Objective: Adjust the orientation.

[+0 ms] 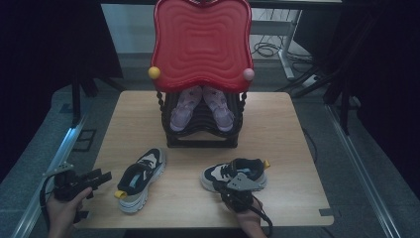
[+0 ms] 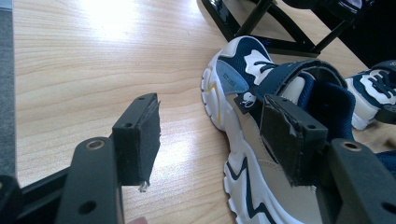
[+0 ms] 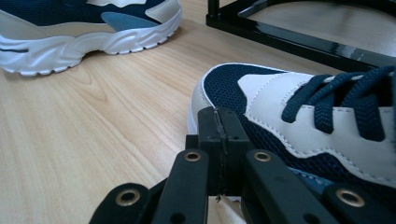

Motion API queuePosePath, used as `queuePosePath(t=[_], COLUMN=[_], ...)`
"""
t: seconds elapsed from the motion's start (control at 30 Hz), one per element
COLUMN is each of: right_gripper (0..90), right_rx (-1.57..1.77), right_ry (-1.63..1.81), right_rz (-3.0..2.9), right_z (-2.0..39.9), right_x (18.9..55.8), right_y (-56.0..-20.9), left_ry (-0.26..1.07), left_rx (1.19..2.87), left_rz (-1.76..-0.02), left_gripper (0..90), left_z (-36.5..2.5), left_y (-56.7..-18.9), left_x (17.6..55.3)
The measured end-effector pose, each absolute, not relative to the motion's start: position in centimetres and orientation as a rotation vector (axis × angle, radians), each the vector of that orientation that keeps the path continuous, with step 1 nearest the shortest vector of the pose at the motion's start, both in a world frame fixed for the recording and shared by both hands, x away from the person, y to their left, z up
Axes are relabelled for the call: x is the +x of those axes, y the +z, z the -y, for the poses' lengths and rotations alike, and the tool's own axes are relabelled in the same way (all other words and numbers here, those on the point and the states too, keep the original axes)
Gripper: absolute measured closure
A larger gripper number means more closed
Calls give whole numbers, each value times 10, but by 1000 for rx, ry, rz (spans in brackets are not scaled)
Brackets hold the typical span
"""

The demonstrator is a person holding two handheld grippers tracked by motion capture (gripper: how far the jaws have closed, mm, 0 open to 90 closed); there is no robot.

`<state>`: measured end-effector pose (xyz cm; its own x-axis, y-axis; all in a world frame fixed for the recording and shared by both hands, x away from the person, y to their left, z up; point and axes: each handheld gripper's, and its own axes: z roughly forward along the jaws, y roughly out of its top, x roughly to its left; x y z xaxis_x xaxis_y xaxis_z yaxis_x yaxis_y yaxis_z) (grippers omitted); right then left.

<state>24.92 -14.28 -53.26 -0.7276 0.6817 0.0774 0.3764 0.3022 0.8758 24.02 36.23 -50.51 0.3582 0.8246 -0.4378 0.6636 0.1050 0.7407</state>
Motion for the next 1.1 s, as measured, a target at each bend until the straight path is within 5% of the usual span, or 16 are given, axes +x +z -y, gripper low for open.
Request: queuePosePath(t=[1.1], right_gripper=[899], right_rx=[992], right_ry=[1330], right_rz=[-2187], right_z=[122], right_x=[272], right_y=[-535], left_ry=[198], left_rx=[1616], left_rz=[-1369], left_gripper=[378], left_z=[-364], left_y=[-508], left_x=[241])
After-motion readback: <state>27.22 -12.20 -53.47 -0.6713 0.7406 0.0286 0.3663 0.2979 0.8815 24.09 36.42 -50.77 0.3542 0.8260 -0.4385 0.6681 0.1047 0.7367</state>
